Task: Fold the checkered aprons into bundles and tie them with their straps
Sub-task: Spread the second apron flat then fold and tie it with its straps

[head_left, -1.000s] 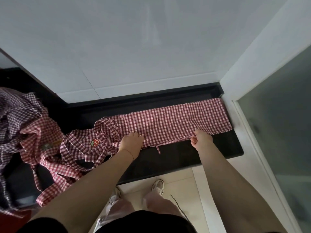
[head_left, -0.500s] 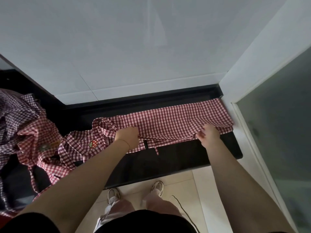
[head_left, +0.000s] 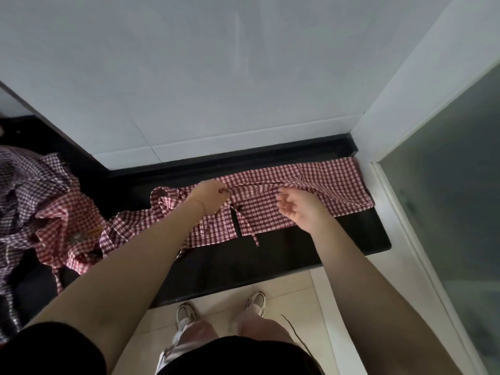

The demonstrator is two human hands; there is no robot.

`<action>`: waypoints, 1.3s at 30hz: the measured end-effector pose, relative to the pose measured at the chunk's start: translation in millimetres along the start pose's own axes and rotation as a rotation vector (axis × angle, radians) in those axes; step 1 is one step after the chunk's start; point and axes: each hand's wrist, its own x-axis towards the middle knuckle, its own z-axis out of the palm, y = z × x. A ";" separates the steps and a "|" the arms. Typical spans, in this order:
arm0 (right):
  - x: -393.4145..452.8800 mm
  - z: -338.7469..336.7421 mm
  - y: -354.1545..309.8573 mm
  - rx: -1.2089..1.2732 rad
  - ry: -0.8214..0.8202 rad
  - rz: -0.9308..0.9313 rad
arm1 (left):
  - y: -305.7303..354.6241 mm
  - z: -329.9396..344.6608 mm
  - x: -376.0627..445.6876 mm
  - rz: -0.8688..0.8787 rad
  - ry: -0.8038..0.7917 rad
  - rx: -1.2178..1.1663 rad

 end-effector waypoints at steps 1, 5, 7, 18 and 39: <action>1.0 7.0 8.1 -0.101 0.005 0.004 | 0.9 -6.4 3.5 0.004 0.016 -0.031; 10.2 43.8 52.4 -0.636 -0.005 -0.090 | 3.1 -19.1 9.7 0.031 0.093 -0.141; 15.4 62.1 74.9 -1.008 0.012 -0.239 | 3.8 -20.5 8.6 0.035 0.119 -0.166; -12.8 36.5 27.6 -1.787 -0.603 0.362 | -5.2 -19.6 7.4 0.040 0.101 -0.188; 32.1 -42.4 44.8 0.418 0.382 0.063 | -1.4 94.6 -37.8 0.104 -0.128 0.538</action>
